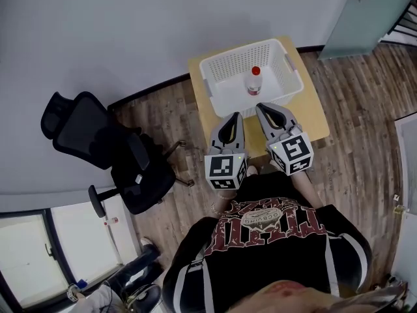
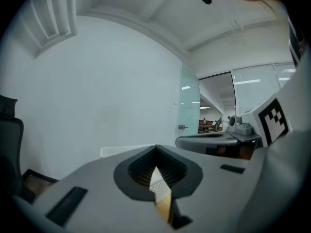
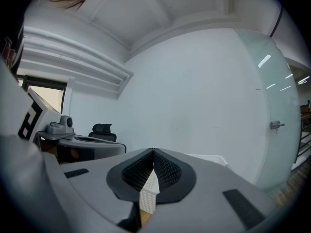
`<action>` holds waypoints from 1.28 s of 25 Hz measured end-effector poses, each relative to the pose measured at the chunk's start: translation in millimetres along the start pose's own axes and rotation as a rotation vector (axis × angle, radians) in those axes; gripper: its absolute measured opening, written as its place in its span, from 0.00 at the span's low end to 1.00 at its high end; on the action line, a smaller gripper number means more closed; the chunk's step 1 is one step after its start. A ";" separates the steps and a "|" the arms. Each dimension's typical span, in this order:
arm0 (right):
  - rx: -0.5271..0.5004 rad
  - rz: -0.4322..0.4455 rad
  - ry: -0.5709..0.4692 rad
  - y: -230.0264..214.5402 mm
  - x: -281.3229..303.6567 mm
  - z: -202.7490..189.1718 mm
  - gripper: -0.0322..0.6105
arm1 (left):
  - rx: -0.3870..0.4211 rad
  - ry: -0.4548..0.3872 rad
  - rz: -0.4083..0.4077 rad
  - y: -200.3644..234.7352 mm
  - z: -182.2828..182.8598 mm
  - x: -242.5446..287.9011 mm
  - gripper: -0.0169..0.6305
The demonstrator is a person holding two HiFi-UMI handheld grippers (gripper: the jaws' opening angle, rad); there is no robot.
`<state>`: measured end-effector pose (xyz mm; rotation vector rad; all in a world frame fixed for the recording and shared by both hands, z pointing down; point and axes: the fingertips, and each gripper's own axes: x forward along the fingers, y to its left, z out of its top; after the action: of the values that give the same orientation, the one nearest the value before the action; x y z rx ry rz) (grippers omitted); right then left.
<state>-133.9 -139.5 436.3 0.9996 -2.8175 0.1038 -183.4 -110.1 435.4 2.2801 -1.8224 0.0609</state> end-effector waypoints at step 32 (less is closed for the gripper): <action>0.003 0.105 0.091 -80.9 62.0 -15.2 0.08 | -0.019 0.017 0.146 7.8 12.5 75.6 0.07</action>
<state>-128.6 -238.9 462.7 0.8250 -2.7861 0.1614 -175.0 -186.6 437.2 2.1245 -1.9694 0.0861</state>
